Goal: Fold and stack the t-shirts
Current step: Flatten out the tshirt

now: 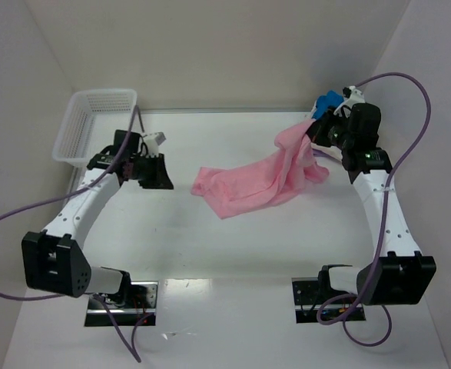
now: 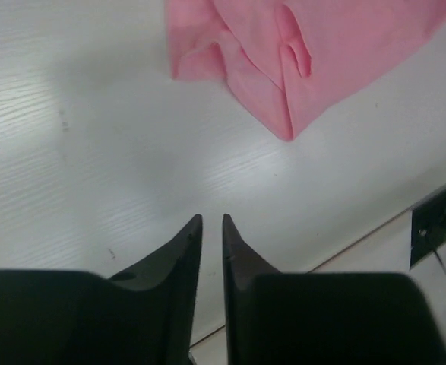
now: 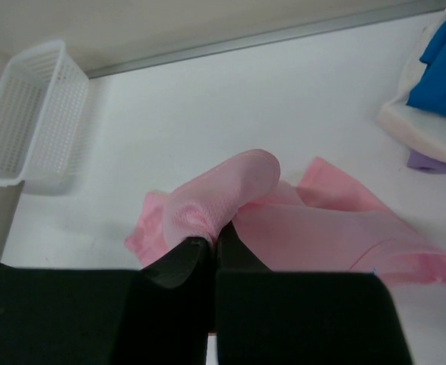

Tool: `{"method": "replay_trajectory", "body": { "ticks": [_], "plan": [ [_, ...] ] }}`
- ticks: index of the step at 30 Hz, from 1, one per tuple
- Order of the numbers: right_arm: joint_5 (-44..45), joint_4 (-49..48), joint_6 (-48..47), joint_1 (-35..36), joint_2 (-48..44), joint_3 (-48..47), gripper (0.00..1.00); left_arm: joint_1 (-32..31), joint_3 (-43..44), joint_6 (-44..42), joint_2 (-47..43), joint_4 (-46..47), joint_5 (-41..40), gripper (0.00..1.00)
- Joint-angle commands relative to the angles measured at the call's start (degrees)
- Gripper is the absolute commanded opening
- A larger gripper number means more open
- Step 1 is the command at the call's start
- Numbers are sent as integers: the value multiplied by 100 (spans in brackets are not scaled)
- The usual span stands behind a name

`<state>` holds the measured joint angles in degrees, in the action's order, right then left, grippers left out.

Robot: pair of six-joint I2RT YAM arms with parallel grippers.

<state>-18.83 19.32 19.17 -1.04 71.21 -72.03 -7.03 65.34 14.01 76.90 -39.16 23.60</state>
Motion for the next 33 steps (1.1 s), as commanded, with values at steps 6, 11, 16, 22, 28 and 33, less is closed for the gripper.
{"method": "replay_trajectory", "body": {
  "ticks": [6, 11, 16, 22, 28, 33],
  "plan": [
    [87, -323, -194, -46, 139, 251, 0, -2007, 396, 340, 1321, 1117, -143, 54],
    [138, -323, -194, -46, 249, 251, 0, -2276, 668, 625, 2118, 1764, -505, 60],
    [143, -323, -247, -46, 347, 251, 0, -2393, 892, 753, 2600, 2354, -562, 61],
    [195, -323, -247, -46, 429, 251, 0, -2777, 1540, 691, 3368, 2413, -1085, 62],
    [248, -323, -300, -46, 482, 251, 0, -2830, 1534, 691, 3595, 2388, -1405, 62],
    [248, -323, -300, -46, 482, 251, 0, -2944, 1481, 691, 3595, 2335, -1622, 62]
  ]
}}
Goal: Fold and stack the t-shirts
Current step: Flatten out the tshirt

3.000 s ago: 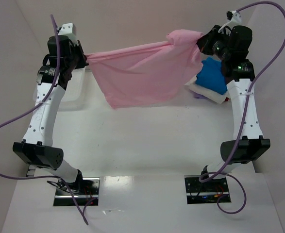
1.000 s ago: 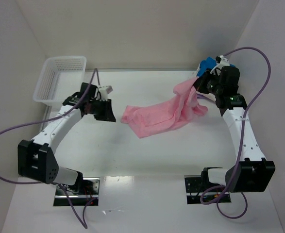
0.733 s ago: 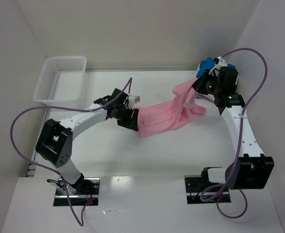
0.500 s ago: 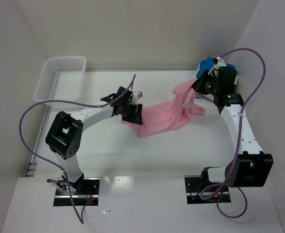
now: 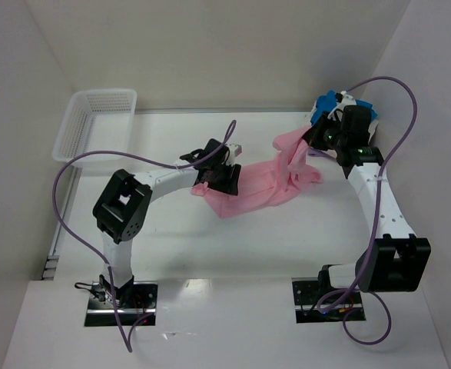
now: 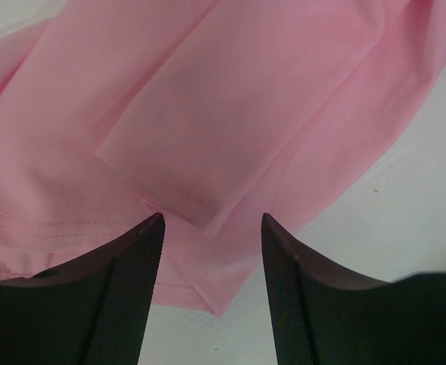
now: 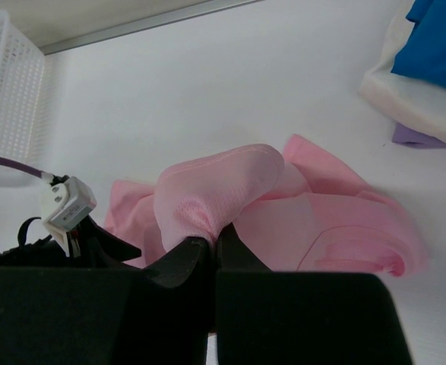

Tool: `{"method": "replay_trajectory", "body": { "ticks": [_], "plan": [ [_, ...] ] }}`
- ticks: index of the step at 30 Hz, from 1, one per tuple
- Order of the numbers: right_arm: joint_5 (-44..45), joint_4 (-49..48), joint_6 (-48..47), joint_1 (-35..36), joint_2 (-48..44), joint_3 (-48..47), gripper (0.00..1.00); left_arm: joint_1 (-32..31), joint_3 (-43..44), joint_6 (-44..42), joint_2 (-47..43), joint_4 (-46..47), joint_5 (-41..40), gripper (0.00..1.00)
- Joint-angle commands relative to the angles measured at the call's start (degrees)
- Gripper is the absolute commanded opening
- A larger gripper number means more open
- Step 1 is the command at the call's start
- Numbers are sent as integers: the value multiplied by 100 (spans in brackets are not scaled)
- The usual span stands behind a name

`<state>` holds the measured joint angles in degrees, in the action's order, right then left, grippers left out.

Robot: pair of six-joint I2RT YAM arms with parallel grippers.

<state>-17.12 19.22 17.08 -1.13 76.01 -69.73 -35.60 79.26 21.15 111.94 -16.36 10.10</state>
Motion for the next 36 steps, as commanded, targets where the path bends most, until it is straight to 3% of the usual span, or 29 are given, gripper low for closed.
{"method": "replay_trajectory", "body": {
  "ticks": [1, 17, 26, 33, 36],
  "plan": [
    [78, -314, -91, -37, 2, 21, 0, -88, 89, -23, 91, 54, -333, 62],
    [78, -367, -91, -37, 2, 127, 0, -369, -16, -23, 258, 1, -281, 61],
    [78, -367, -91, -37, 2, 127, 0, -369, -16, 30, 415, 1, -281, 52],
    [78, -367, -91, -37, 2, 127, 0, -369, 54, 82, 425, 54, -281, 24],
    [110, -367, -91, -37, 2, 127, 0, -369, 131, 83, 295, 21, -409, 6]
  ]
}}
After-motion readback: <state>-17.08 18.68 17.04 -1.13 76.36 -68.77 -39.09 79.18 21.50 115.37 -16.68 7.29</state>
